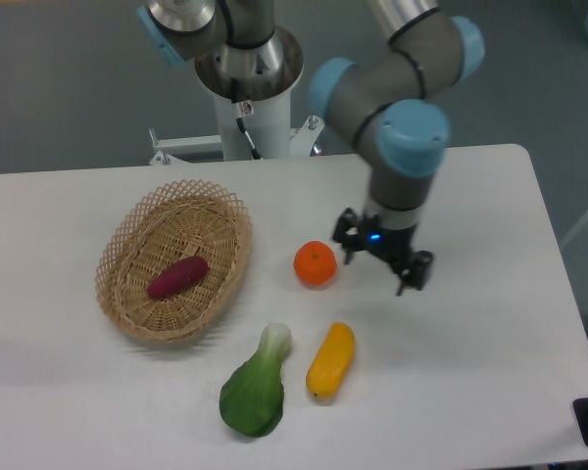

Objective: Pick up the sweet potato from the basket
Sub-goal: 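Move the open gripper over the wicker basket above the sweet potato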

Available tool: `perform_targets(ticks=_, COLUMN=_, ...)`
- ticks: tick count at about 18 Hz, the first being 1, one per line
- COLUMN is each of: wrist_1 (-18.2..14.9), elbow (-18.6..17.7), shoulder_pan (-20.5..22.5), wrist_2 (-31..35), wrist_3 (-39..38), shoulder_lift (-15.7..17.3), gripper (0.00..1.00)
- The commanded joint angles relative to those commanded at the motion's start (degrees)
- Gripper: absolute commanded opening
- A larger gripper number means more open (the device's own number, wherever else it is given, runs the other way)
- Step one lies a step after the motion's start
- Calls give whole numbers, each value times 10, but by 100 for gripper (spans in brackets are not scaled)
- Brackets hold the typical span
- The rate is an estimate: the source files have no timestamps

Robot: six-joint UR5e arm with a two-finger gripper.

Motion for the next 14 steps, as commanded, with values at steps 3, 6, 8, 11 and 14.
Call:
perform_targets(ticks=3, wrist_1=4, elbow=-30, shoulder_pan=-42, wrist_2=2, wrist_3=-28, shoulder_lift=18, gripper=100)
perform_targets(ticks=6, wrist_1=6, elbow=-62, shoulder_pan=-81, wrist_2=4, wrist_3=-58, shoulder_lift=29, gripper=100)
perform_targets(ticks=8, wrist_1=20, elbow=-82, shoulder_pan=-111, wrist_2=4, wrist_3=-80, shoulder_lift=31, gripper=100)
perform_targets(ticks=11, wrist_1=31, elbow=-103, shoulder_pan=-155, wrist_2=4, wrist_3=-102, shoulder_lift=32, gripper=100)
perform_targets(ticks=14, wrist_1=33, elbow=-106, shoulder_pan=-185, wrist_2=4, wrist_3=-115, shoulder_lift=26, gripper=100)
